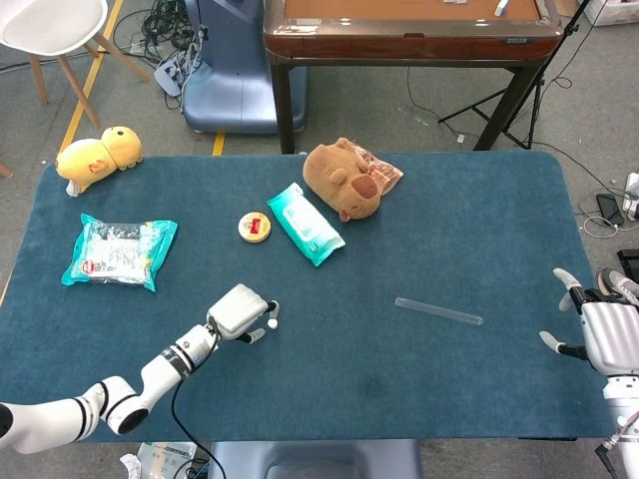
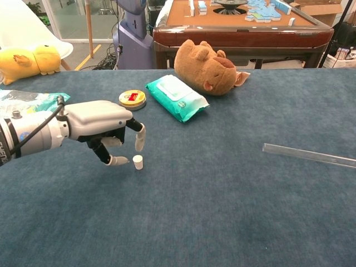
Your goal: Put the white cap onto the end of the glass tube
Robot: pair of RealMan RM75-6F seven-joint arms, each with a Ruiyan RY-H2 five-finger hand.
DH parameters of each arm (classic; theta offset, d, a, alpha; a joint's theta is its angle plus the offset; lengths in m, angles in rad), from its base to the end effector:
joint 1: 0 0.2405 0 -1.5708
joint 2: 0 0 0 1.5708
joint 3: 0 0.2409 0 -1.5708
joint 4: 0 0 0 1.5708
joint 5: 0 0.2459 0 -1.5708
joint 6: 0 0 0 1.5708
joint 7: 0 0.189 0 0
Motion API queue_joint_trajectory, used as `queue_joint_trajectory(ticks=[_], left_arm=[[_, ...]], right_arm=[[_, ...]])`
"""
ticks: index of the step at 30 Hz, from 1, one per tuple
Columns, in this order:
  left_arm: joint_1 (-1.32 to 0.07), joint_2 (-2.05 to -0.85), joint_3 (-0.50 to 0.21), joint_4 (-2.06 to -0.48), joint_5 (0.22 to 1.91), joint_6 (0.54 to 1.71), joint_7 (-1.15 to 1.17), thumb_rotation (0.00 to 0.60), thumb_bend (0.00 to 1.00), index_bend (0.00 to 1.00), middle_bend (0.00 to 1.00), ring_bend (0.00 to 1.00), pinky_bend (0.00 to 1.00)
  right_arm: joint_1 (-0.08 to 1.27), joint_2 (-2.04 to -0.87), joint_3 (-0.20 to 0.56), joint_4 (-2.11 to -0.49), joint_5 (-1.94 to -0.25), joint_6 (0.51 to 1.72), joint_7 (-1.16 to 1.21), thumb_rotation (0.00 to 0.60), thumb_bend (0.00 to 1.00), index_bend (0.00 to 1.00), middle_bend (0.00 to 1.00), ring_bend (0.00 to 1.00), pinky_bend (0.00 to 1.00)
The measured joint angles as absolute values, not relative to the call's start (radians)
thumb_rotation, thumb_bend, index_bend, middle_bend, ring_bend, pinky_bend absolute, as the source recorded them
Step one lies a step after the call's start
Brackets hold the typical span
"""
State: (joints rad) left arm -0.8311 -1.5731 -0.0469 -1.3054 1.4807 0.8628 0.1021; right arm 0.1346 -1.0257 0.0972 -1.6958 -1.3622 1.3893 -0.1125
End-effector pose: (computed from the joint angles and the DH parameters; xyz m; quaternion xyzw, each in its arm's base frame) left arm -0.1177 0.3654 -0.1057 -0.8458 -0.2676 -0.3456 0.3059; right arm -0.3144 -0.2529 0.1417 0.5949 -0.3829 0.3352 0.6222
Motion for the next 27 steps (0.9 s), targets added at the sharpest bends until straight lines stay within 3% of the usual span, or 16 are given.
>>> queue_joint_trajectory(ticks=[27], left_arm=[[-0.849, -1.655, -0.048, -1.208, 1.476, 0.86, 0.122, 0.6, 0.29, 0.46, 1.0, 1.0, 1.0]], right_arm=[[0.119, -1.022, 0.095, -1.693, -1.353, 1.391, -0.102, 0.6, 0.1, 0.16, 0.49, 0.39, 0.46]])
